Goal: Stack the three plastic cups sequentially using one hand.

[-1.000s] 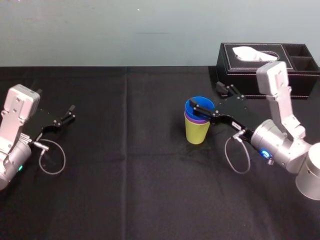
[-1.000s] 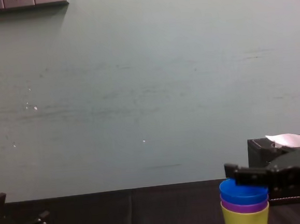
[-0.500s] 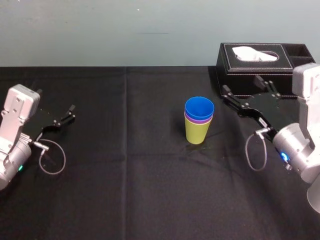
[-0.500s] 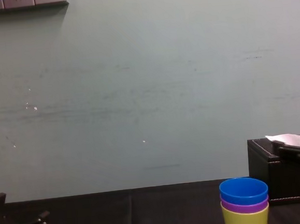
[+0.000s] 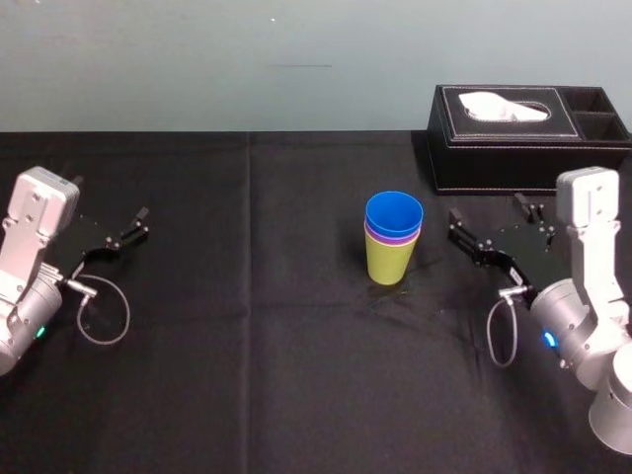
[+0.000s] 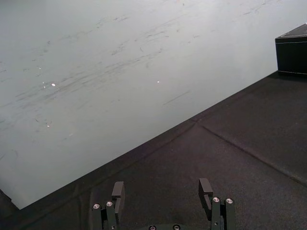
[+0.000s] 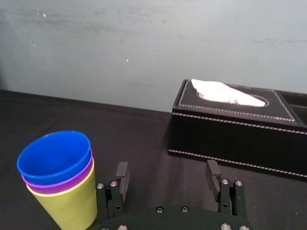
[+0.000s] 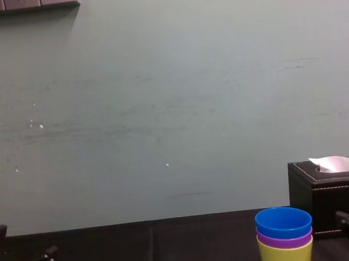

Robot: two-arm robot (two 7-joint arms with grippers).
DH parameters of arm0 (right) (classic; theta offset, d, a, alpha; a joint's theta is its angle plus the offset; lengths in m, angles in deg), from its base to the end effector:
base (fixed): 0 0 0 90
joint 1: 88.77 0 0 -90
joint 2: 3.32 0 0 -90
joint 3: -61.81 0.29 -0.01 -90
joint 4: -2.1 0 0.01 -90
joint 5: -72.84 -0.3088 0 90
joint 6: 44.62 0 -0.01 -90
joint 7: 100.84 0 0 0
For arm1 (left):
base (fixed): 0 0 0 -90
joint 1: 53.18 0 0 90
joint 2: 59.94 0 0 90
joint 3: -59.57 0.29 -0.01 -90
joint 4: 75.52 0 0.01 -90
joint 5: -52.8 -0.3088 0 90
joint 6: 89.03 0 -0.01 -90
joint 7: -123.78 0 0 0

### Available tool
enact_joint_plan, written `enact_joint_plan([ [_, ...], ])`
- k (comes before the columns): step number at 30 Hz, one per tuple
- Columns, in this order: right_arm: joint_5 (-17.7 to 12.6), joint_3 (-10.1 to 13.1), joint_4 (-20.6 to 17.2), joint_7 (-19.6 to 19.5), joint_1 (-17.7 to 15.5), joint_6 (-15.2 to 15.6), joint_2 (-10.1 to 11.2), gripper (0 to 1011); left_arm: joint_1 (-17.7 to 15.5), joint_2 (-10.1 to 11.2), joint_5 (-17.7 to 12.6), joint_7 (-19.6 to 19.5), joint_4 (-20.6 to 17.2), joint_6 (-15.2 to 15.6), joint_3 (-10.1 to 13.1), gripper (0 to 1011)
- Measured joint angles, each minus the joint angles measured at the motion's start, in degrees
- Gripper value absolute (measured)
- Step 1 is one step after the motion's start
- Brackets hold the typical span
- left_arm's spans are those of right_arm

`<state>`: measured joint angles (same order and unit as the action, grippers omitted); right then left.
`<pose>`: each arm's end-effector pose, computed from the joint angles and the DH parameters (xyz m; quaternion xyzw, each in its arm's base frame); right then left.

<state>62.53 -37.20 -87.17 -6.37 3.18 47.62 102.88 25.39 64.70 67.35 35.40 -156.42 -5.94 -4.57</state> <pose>0.3348 -0.0354 -0.2955 -0.0581 -0.0173 -0.6223 0.7804 0.3581 0.0827 -0.3023 0.1414 -0.1324 0.5799 0.7913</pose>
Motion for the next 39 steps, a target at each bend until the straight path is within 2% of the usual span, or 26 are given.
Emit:
enact_joint_plan([
  [4,1.3,-0.2,1.3,0.0,0.3,0.1,-0.7,1000,0.0,0.0,0.0,0.0,0.0,0.0,0.0,1011],
  [9,1.4,0.3,2.4,0.5,0.7,-0.3,-1.4,1000,0.0,0.0,0.0,0.0,0.0,0.0,0.0,1011],
  [39,1.4,-0.1,1.9,0.5,0.5,-0.1,-1.1,1000,0.0,0.0,0.0,0.0,0.0,0.0,0.0,1011],
])
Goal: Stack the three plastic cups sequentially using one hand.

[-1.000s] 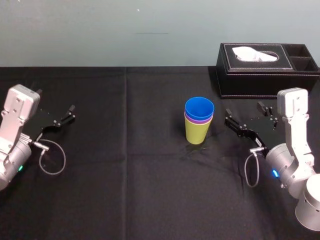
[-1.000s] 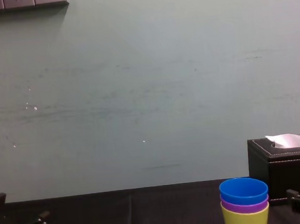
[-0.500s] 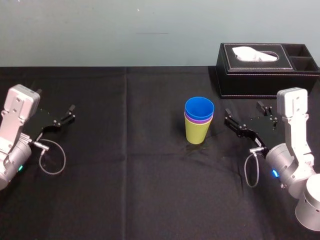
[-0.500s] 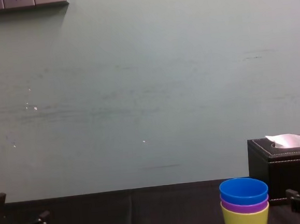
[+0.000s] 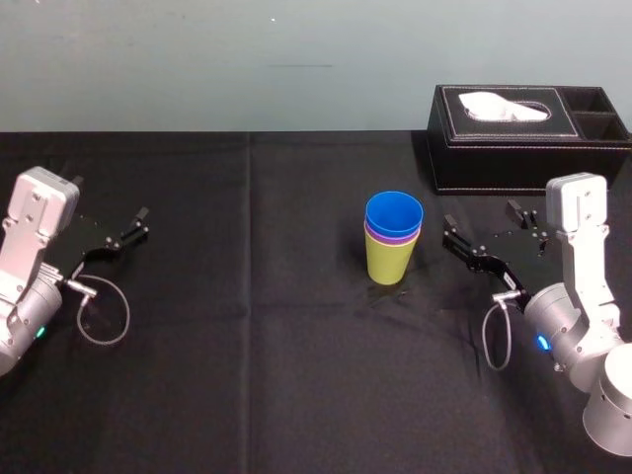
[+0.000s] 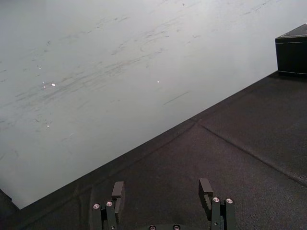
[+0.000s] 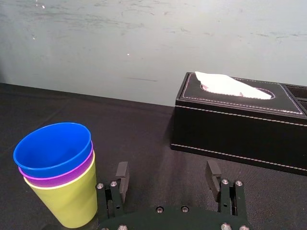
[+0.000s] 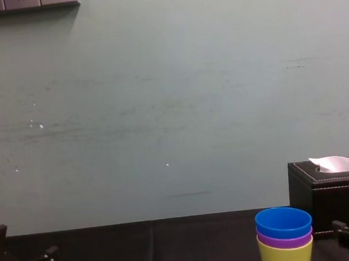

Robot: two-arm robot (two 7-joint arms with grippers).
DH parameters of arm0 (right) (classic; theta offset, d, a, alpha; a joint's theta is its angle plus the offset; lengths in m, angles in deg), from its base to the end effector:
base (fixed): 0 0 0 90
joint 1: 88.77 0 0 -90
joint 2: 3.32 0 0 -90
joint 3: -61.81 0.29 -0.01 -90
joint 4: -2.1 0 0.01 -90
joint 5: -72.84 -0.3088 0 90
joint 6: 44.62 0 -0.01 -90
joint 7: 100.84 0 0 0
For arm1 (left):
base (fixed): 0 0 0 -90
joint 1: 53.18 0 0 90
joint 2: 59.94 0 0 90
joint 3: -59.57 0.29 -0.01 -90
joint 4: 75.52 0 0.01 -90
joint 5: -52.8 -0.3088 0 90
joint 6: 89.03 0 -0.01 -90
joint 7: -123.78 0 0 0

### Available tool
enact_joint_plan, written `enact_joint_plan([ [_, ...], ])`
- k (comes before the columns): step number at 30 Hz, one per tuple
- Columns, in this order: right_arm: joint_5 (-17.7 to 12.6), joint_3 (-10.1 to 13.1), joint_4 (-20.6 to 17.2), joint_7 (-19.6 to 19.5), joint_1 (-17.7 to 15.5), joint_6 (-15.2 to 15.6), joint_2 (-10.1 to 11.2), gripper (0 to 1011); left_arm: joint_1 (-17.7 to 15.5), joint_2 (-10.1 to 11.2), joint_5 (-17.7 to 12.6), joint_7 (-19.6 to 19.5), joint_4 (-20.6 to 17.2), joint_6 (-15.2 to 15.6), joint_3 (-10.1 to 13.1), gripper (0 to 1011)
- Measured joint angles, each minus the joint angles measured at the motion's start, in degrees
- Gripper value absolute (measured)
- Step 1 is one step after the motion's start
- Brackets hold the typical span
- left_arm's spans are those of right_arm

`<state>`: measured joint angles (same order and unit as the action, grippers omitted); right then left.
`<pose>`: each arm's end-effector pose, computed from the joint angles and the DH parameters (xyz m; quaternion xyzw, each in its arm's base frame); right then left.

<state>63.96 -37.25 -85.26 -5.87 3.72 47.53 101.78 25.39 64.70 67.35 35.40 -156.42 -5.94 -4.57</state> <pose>0.3374 -0.0322 -0.3033 -0.0676 -0.0132 -0.6208 0.7809 0.3581 0.0827 -0.3023 0.1414 -0.1324 0.5799 0.7913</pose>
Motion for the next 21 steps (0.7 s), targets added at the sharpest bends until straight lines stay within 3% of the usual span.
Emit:
enact_joint_plan([
  [21,0.0,0.0,0.0,-0.1,0.0,0.0,0.0,1000,0.0,0.0,0.0,0.0,0.0,0.0,0.0,1011],
])
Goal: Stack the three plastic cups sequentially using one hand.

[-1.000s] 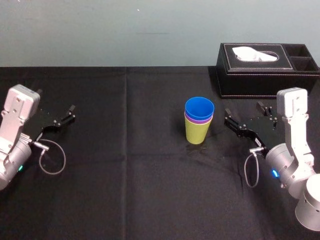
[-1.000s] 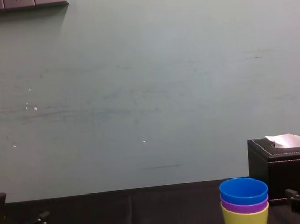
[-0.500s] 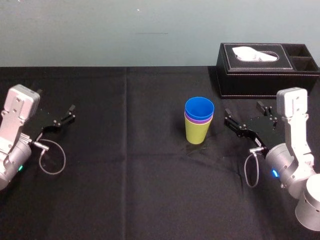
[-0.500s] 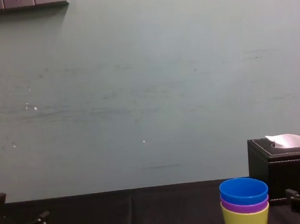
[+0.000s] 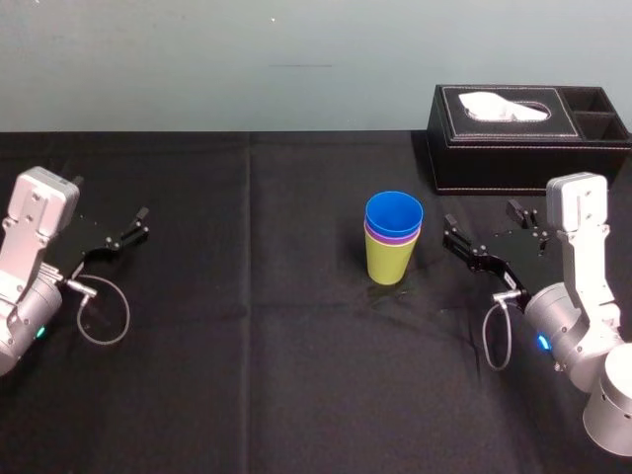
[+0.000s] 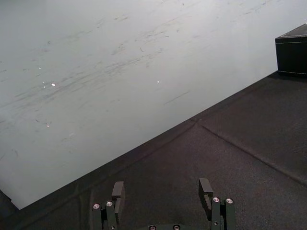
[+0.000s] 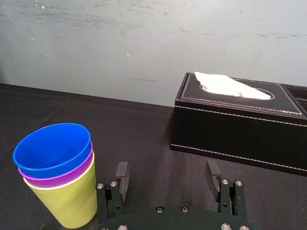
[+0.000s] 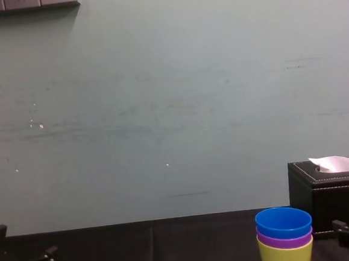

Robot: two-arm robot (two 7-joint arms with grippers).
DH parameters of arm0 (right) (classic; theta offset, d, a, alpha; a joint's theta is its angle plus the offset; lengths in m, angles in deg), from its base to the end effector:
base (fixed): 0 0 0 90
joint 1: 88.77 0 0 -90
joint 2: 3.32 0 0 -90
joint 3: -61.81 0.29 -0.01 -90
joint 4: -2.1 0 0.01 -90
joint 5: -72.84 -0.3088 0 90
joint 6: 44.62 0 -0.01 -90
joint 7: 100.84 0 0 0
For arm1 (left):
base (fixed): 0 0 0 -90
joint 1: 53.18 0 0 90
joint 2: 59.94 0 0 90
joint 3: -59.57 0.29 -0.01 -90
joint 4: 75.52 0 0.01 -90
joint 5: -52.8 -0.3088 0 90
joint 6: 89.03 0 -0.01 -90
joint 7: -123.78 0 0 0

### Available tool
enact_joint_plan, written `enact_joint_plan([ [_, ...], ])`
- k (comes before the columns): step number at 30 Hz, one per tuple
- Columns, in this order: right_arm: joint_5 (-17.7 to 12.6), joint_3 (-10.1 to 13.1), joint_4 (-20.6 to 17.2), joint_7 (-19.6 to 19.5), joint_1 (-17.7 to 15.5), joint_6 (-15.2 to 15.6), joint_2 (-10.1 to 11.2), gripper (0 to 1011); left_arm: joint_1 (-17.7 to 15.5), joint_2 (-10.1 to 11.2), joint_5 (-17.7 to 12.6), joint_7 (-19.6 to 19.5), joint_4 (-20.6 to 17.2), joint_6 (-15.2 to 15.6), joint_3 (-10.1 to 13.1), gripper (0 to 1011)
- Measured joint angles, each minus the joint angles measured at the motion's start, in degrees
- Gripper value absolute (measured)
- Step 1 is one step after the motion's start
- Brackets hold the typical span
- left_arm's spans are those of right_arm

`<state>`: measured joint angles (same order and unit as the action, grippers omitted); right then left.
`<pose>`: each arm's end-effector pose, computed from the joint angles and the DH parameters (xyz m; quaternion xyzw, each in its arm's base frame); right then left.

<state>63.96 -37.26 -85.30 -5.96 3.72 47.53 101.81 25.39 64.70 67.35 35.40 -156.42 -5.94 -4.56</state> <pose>0.3374 -0.0322 -0.3030 -0.0676 -0.0137 -0.6213 0.7805 0.3581 0.0826 -0.3023 0.1414 -0.1324 0.5799 0.7913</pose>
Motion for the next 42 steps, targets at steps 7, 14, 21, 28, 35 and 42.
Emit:
enact_joint_plan([
  [7,0.0,0.0,0.0,0.0,0.0,0.0,0.0,1000,0.0,0.0,0.0,0.0,0.0,0.0,0.0,1011],
  [14,0.0,0.0,0.0,0.0,0.0,0.0,0.0,1000,0.0,0.0,0.0,0.0,0.0,0.0,0.0,1011],
  [21,0.0,0.0,0.0,0.0,0.0,0.0,0.0,1000,0.0,0.0,0.0,0.0,0.0,0.0,0.0,1011],
  [28,0.0,0.0,0.0,0.0,0.0,0.0,0.0,1000,0.0,0.0,0.0,0.0,0.0,0.0,0.0,1011],
  [35,0.0,0.0,0.0,0.0,0.0,0.0,0.0,1000,0.0,0.0,0.0,0.0,0.0,0.0,0.0,1011],
  [42,0.0,0.0,0.0,0.0,0.0,0.0,0.0,1000,0.0,0.0,0.0,0.0,0.0,0.0,0.0,1011],
])
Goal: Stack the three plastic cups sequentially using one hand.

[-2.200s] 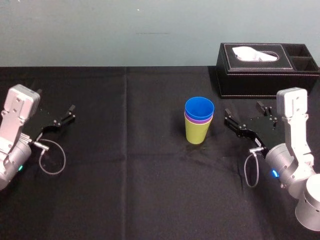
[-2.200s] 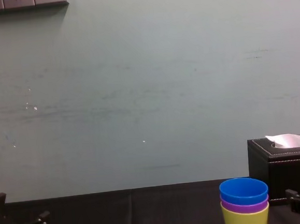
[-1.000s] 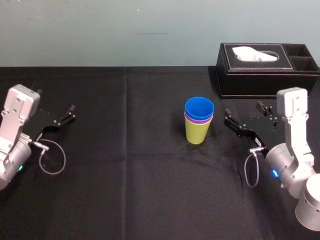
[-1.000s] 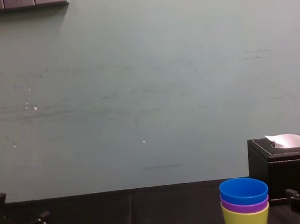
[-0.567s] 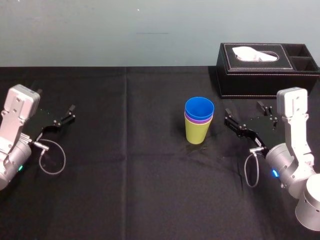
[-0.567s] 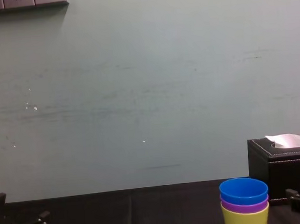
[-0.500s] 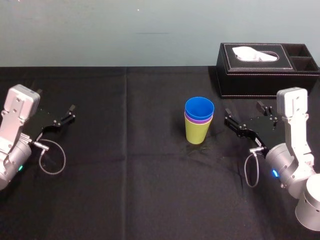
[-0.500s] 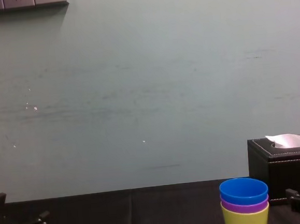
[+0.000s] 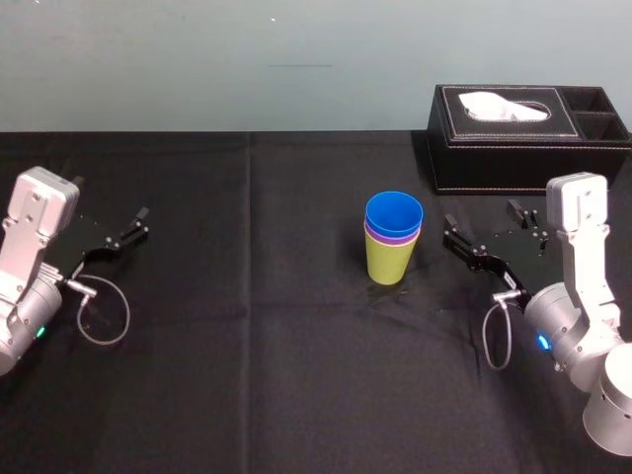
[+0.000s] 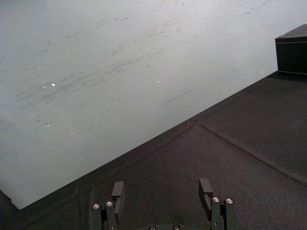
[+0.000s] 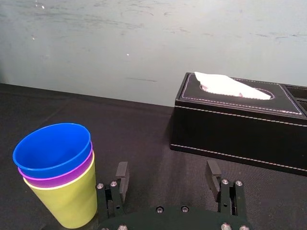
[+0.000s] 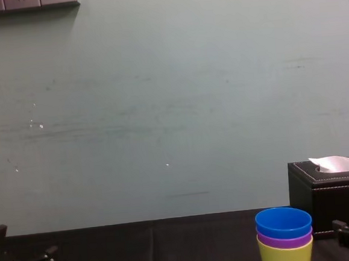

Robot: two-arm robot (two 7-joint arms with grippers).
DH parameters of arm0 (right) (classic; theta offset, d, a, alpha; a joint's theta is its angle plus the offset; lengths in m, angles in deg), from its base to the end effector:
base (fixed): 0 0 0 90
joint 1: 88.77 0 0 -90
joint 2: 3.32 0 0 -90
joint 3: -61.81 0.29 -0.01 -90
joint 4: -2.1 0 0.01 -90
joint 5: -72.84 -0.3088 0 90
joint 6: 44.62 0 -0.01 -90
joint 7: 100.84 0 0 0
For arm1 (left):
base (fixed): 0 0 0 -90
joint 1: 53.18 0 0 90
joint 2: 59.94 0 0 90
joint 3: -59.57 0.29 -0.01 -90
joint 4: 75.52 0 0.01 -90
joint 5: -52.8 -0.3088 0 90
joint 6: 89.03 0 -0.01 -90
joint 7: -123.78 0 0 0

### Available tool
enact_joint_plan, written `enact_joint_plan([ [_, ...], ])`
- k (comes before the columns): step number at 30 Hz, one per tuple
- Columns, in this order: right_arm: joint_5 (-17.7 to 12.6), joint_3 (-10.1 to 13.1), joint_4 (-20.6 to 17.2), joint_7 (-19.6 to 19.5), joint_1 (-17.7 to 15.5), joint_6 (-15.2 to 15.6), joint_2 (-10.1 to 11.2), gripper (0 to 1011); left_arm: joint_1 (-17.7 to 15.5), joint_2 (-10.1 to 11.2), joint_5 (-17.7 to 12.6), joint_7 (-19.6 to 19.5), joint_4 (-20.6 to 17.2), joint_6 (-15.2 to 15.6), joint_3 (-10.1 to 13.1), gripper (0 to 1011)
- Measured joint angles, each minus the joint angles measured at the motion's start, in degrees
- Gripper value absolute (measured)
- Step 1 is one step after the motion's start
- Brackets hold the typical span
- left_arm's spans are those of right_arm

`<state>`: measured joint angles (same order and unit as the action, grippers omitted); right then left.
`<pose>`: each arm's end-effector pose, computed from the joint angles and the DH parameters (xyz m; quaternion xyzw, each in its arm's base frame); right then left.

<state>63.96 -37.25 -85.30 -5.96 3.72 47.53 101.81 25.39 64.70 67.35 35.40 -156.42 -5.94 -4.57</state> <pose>0.3374 -0.0323 -0.3030 -0.0675 -0.0137 -0.6214 0.7805 0.3581 0.0827 -0.3023 0.1414 -0.1324 0.5799 0.7913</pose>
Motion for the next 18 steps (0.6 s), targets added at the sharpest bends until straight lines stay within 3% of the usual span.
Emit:
enact_joint_plan([
  [18,0.0,0.0,0.0,0.0,0.0,0.0,0.0,1000,0.0,0.0,0.0,0.0,0.0,0.0,0.0,1011],
])
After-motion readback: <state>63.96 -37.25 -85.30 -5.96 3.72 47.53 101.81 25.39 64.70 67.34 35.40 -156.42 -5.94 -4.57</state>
